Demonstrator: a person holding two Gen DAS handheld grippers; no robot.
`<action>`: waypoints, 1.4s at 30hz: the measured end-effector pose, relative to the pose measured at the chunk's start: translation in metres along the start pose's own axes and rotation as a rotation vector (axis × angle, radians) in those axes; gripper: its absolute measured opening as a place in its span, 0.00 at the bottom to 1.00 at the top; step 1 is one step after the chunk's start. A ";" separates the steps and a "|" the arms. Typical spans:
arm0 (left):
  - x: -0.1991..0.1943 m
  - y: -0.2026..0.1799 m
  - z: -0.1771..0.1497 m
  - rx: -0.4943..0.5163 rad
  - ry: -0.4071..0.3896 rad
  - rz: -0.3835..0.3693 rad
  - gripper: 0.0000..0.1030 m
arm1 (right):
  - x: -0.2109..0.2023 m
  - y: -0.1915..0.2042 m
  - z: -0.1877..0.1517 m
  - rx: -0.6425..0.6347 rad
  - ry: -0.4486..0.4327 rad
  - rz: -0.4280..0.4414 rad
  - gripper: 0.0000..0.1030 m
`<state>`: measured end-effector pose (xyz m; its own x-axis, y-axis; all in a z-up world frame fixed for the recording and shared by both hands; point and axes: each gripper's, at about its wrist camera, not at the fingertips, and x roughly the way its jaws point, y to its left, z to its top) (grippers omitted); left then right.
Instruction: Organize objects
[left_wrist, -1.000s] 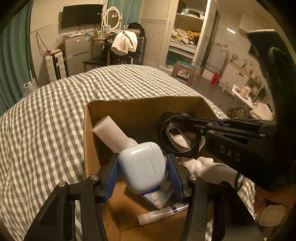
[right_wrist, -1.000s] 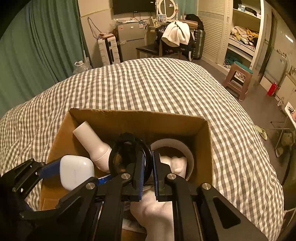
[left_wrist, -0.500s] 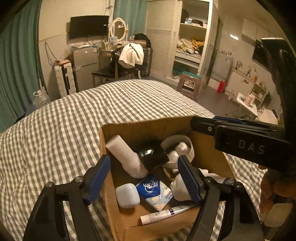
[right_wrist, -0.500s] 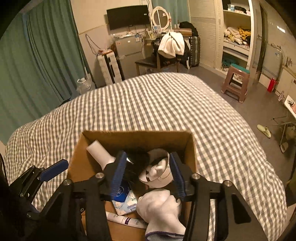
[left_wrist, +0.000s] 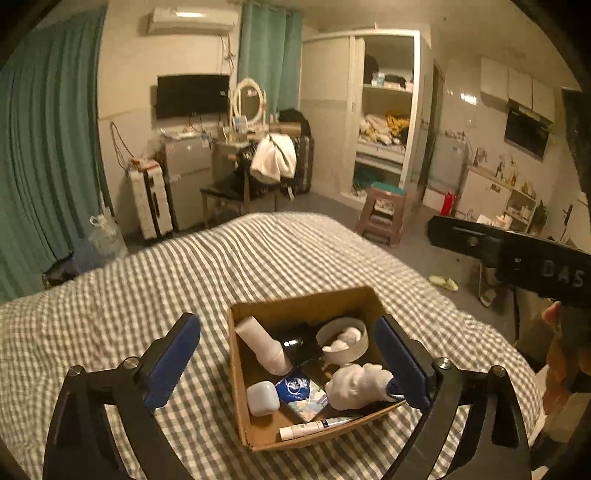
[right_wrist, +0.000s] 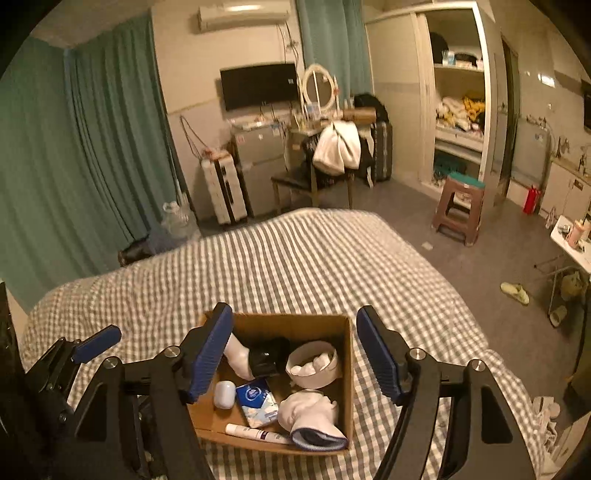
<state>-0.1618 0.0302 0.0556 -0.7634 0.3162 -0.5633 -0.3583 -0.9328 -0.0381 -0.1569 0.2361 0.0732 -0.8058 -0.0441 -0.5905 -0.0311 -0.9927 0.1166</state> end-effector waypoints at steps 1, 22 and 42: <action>-0.010 0.000 0.002 0.001 -0.015 0.005 0.96 | -0.012 0.000 0.002 -0.006 -0.017 -0.003 0.72; -0.179 -0.018 -0.026 -0.039 -0.222 0.098 1.00 | -0.232 0.016 -0.052 -0.199 -0.230 -0.083 0.98; -0.081 -0.004 -0.144 -0.092 -0.133 0.241 1.00 | -0.101 -0.007 -0.172 -0.176 -0.262 -0.091 0.99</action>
<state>-0.0206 -0.0167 -0.0176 -0.8864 0.0981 -0.4524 -0.1129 -0.9936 0.0057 0.0268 0.2279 -0.0052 -0.9299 0.0535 -0.3640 -0.0258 -0.9964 -0.0806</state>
